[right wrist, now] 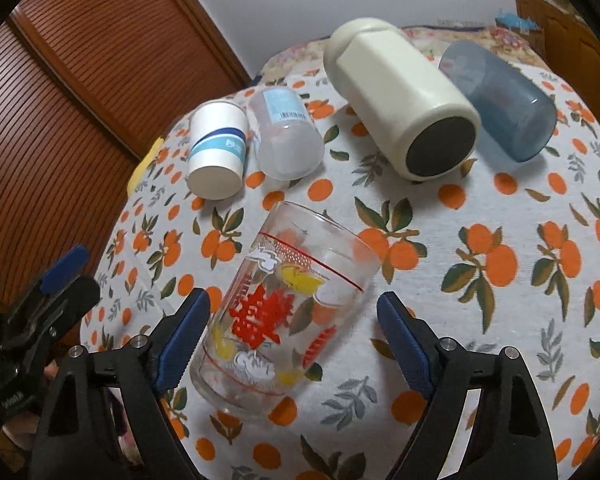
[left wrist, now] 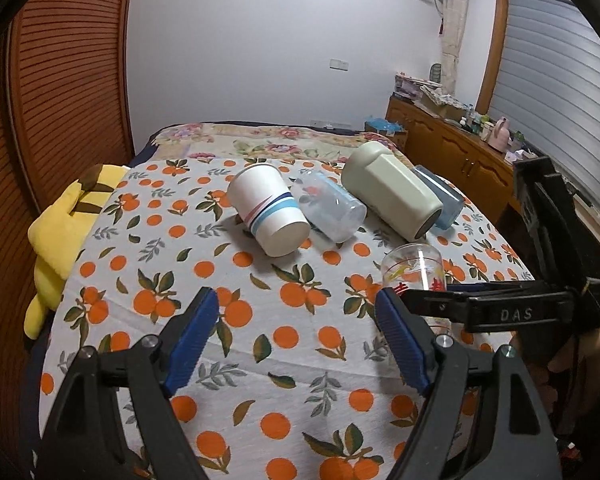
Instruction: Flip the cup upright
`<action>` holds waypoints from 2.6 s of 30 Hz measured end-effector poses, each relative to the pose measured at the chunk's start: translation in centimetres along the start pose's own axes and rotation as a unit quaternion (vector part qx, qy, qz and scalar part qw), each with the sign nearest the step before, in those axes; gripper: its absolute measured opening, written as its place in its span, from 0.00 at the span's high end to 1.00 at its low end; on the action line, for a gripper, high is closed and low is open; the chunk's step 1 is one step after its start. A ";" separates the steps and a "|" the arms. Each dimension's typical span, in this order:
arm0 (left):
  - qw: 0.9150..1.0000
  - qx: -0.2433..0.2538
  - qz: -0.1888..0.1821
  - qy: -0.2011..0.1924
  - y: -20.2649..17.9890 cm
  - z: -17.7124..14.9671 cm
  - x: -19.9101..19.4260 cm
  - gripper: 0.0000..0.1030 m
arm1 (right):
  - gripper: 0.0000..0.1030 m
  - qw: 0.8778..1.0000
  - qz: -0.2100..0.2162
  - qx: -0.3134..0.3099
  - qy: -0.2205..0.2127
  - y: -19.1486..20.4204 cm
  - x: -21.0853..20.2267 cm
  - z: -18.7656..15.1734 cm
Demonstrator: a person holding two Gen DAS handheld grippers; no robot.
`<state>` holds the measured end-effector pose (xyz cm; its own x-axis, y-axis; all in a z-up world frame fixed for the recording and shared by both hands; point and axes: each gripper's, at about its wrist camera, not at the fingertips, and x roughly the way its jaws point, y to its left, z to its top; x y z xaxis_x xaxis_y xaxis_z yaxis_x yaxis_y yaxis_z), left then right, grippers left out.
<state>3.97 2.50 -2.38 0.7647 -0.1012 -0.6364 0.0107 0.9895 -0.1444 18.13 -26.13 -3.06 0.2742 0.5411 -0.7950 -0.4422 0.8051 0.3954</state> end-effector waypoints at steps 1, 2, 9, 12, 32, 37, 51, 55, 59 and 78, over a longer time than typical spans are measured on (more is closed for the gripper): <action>1.000 -0.001 0.000 0.000 0.1 -0.1 0.0 0.22 | 0.17 1.000 0.001 -0.002 0.007 0.1 0.3 0.1; 1.000 -0.002 0.000 0.000 0.2 -0.1 -0.1 0.22 | 0.19 1.000 0.001 -0.004 0.013 0.1 0.5 0.2; 1.000 -0.009 0.002 -0.001 0.9 -0.3 -0.2 0.22 | 0.20 0.999 -0.008 -0.014 0.042 0.7 2.1 1.3; 1.000 -0.011 0.004 0.001 1.1 -0.4 -0.1 0.22 | 0.20 0.998 -0.012 -0.022 0.051 0.8 2.7 1.9; 1.000 -0.019 0.008 0.004 1.8 -0.9 0.2 0.22 | 0.30 0.993 -0.024 -0.119 -0.006 2.6 1.3 2.3; 1.000 -0.019 0.005 0.006 1.6 -1.0 0.5 0.22 | 0.31 0.981 -0.073 -0.171 -0.050 3.4 -0.7 1.7; 1.000 -0.010 0.003 -0.007 0.7 -0.8 0.1 0.22 | 0.35 0.964 -0.108 -0.223 -0.098 3.9 -2.5 -0.2; 1.000 -0.005 0.006 -0.020 0.5 -0.6 -0.4 0.22 | 0.35 0.966 -0.108 -0.217 -0.095 4.1 -2.5 -0.6; 0.999 -0.004 0.014 -0.033 0.5 -0.5 -0.9 0.21 | 0.36 0.970 -0.094 -0.204 -0.093 4.3 -2.7 -0.4; 0.995 0.019 0.053 -0.085 -1.5 0.9 -3.8 0.18 | 0.14 0.969 -0.075 -0.166 -0.166 3.7 -7.0 -2.2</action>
<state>1.58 1.45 0.92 0.8605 0.0200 -0.5090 -0.0542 0.9971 -0.0525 12.68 -27.43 2.96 0.5930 0.5164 -0.6179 -0.6113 0.7881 0.0719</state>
